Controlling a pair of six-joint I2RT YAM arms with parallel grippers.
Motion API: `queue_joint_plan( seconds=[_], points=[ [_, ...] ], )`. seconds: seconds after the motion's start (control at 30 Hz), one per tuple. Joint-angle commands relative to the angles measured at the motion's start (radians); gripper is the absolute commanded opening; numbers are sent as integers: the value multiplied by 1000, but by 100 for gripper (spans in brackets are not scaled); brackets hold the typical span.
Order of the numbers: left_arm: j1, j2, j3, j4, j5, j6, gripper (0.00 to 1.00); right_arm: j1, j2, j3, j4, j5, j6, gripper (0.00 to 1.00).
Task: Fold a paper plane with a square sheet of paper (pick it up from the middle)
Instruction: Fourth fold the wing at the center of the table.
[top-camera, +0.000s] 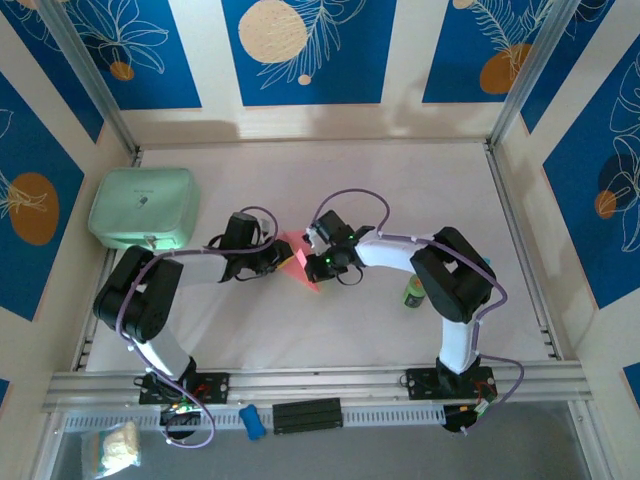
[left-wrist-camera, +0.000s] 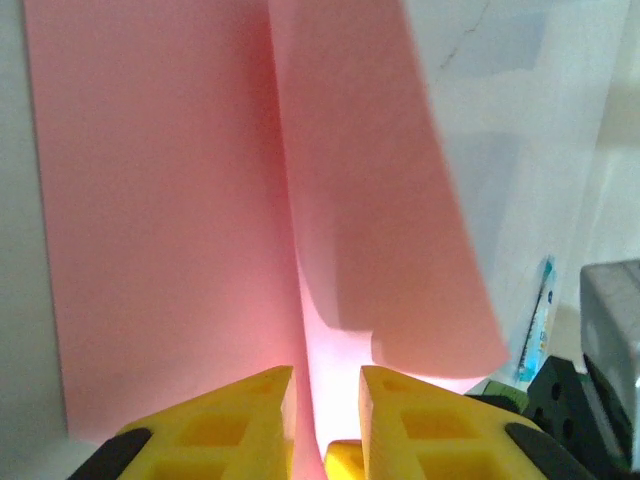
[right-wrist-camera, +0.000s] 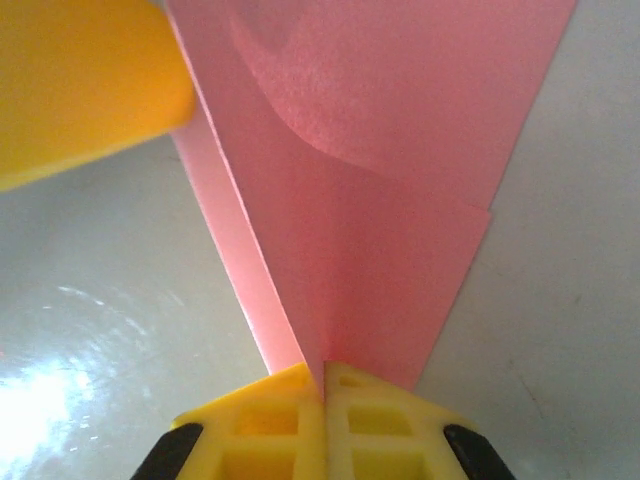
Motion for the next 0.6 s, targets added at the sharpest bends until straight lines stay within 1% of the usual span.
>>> queue_joint_plan(
  seconds=[0.0, 0.07, 0.23, 0.43, 0.57],
  points=[
    [1, 4, -23, 87, 31, 2, 25, -32, -30, -13, 31, -163, 27, 2],
    [1, 17, -24, 116, 44, 1, 26, -52, -23, -11, 37, -205, 36, 2],
    [0, 45, -28, 176, 68, -1, 33, -80, -5, -7, 41, -256, 45, 3],
    [-3, 67, -42, 220, 79, 9, 39, -96, 11, -4, 48, -287, 54, 3],
    [-7, 87, -36, 218, 88, 16, 42, -99, 28, 5, 46, -303, 54, 4]
  ],
)
